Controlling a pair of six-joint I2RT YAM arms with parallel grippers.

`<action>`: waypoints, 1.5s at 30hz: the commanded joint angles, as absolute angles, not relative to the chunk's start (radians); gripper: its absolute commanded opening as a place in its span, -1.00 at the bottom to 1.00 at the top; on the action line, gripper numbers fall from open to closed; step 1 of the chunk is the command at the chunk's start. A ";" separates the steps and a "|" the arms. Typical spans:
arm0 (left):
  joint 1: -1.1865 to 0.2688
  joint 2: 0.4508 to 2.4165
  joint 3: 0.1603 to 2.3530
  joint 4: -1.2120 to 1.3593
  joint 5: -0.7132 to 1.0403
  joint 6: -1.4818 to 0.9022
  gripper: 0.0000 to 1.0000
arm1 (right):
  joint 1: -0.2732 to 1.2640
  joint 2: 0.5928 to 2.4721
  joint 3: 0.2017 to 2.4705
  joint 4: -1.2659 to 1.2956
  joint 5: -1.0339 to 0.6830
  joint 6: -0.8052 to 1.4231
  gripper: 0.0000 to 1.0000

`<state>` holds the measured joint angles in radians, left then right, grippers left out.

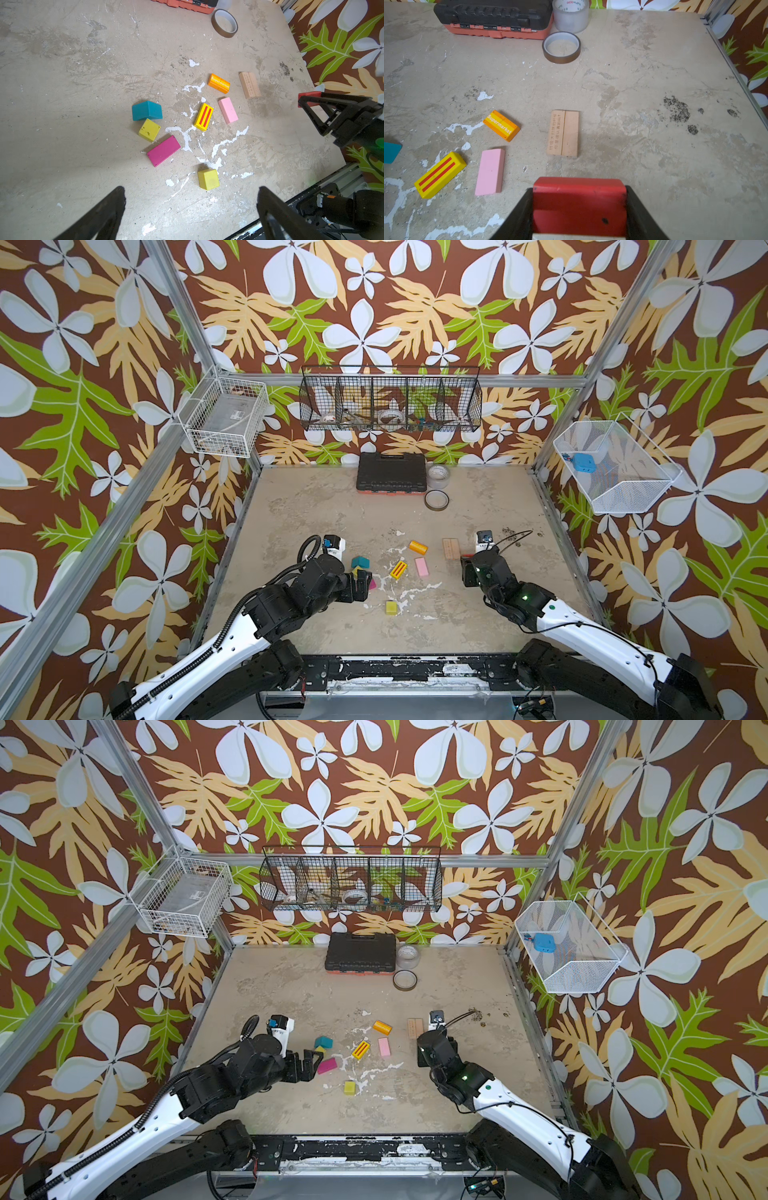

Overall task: Build the wood block tower
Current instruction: 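Lift the red block with the right gripper and carry it toward the wooden bars, then position the red block over the two wooden bars and lower it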

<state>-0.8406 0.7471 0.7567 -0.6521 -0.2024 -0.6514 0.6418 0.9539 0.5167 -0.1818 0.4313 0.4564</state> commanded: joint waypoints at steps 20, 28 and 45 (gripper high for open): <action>-0.841 0.751 0.750 -0.646 -0.193 -0.650 1.00 | 0.452 1.325 0.671 -0.080 0.160 0.357 -0.28; -0.840 0.752 0.750 -0.643 -0.187 -0.646 1.00 | 0.451 1.383 0.679 -0.057 0.068 0.335 -0.28; -0.840 0.755 0.747 -0.641 -0.181 -0.646 1.00 | 0.437 1.518 0.785 -0.056 0.146 0.337 -0.21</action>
